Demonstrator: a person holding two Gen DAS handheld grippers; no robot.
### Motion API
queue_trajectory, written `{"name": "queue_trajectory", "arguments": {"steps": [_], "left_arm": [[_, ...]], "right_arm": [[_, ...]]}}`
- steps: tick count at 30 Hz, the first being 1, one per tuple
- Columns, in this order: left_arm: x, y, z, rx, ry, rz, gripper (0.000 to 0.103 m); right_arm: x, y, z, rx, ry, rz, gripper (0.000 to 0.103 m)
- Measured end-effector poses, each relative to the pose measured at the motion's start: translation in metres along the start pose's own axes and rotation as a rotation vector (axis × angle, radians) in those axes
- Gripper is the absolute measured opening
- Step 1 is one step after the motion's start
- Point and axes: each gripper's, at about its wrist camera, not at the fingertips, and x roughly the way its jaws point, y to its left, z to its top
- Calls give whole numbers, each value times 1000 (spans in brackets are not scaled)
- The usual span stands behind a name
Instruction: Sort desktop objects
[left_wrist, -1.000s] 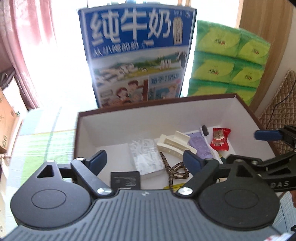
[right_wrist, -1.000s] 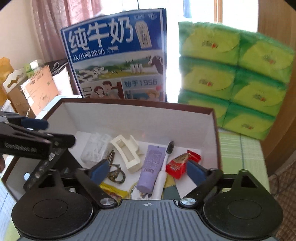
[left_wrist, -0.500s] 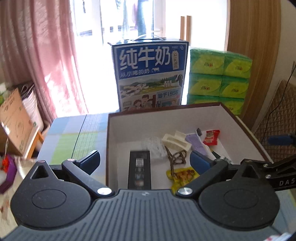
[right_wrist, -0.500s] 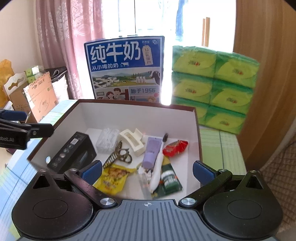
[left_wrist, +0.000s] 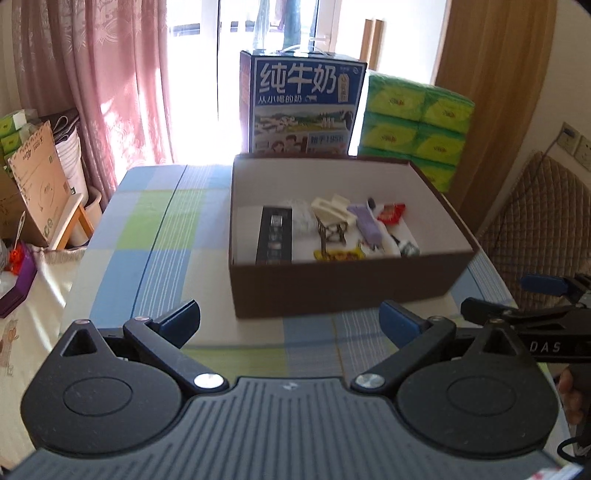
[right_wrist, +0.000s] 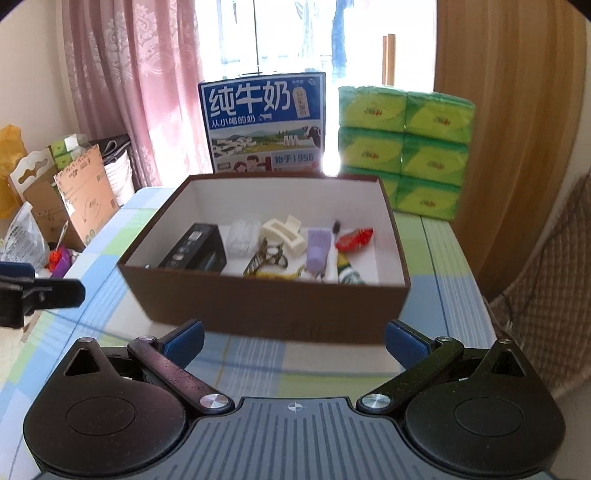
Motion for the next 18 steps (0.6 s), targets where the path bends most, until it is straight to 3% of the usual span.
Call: {"name": "queue_trajectory", "arguments": {"steps": [6,18], "left_arm": [[-19,0,-26,32,26,-20,102],[-58,-10,-65,1,44,44,102]], "right_arm": [[-30,15,-24,22,-5,-28,101],[-73,18,-62,25,-4,-17,101]]}}
